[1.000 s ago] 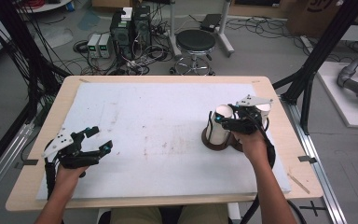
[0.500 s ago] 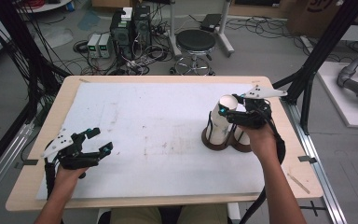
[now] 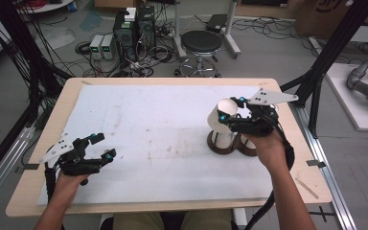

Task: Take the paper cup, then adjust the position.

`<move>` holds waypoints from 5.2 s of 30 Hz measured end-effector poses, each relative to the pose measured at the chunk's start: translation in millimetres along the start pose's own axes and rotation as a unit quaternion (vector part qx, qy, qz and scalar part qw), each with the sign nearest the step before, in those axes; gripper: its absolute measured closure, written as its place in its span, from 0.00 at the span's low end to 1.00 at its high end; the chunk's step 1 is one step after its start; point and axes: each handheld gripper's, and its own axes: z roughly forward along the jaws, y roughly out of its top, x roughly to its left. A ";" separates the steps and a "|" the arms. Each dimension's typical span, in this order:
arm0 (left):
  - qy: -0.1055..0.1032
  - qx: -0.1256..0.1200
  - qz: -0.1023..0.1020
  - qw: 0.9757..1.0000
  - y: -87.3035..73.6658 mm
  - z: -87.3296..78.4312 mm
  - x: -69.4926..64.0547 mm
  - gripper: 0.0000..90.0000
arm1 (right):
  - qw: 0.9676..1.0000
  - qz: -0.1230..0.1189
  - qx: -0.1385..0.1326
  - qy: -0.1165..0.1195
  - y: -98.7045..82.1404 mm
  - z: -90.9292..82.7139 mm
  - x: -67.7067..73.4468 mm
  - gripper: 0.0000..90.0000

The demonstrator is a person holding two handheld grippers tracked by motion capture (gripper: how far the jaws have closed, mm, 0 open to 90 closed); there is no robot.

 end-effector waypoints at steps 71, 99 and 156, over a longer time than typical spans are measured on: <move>-0.202 0.068 0.079 0.974 15.9 125.5 -74.4 0.17 | 0.976 -0.051 0.039 0.210 -15.4 78.3 89.9 0.42; -0.200 0.155 0.134 0.958 28.7 122.1 -78.6 0.40 | 0.972 -0.037 0.035 0.228 -25.5 79.7 89.5 0.21; -0.245 0.395 0.267 0.844 65.9 143.4 -99.4 0.37 | 0.938 -0.141 0.111 0.298 -43.9 102.0 97.6 0.42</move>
